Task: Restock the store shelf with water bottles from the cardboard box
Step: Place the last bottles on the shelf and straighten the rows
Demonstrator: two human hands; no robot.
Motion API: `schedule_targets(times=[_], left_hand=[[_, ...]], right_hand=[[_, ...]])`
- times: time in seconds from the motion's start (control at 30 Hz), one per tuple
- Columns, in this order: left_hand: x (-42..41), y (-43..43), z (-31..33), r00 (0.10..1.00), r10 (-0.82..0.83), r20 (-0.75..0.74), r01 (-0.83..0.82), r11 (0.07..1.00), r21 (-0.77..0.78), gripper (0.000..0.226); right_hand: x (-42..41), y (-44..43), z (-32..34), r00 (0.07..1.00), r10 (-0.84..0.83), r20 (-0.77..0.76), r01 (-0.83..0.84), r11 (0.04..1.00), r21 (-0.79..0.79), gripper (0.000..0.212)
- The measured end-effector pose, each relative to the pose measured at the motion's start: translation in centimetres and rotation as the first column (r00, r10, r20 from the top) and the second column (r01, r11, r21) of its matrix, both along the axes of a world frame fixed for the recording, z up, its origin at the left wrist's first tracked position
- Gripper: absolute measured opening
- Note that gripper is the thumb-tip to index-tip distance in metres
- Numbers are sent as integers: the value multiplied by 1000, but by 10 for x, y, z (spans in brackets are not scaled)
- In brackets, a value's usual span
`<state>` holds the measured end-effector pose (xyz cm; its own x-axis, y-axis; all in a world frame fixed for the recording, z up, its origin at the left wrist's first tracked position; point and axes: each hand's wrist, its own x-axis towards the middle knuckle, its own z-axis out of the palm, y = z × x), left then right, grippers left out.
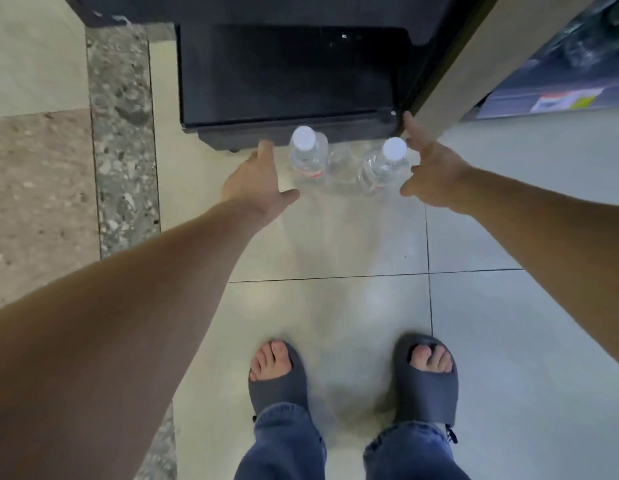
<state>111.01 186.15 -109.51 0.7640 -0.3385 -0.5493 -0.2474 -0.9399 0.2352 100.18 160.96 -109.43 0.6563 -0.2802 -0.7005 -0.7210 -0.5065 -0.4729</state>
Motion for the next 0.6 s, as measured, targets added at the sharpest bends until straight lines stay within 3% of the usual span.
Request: schedule_targets(times=[0.1,0.17,0.33,0.47,0.6], left_hand=[[10,-16,-10,995,-84,-47,77,987,-139,109],[17,-24,-18,995,-65,-72,48,974,-221,110],[30,-32,-32,998,2,-66,-25,939,-343,94],[30,-36,-31,996,-86,-37,74,964,-254,87],[24,-37,-34,995,-101,-5,96,956,-278,64]], right_hand=[[6,-8,-14,995,96,17,-97,995,19,119],[8,-10,-22,996,85,26,-86,996,40,110],[14,-6,-33,996,55,66,-60,996,70,81],[11,-7,-32,993,99,58,-102,993,54,92],[9,-1,-40,996,21,91,-27,997,73,77]])
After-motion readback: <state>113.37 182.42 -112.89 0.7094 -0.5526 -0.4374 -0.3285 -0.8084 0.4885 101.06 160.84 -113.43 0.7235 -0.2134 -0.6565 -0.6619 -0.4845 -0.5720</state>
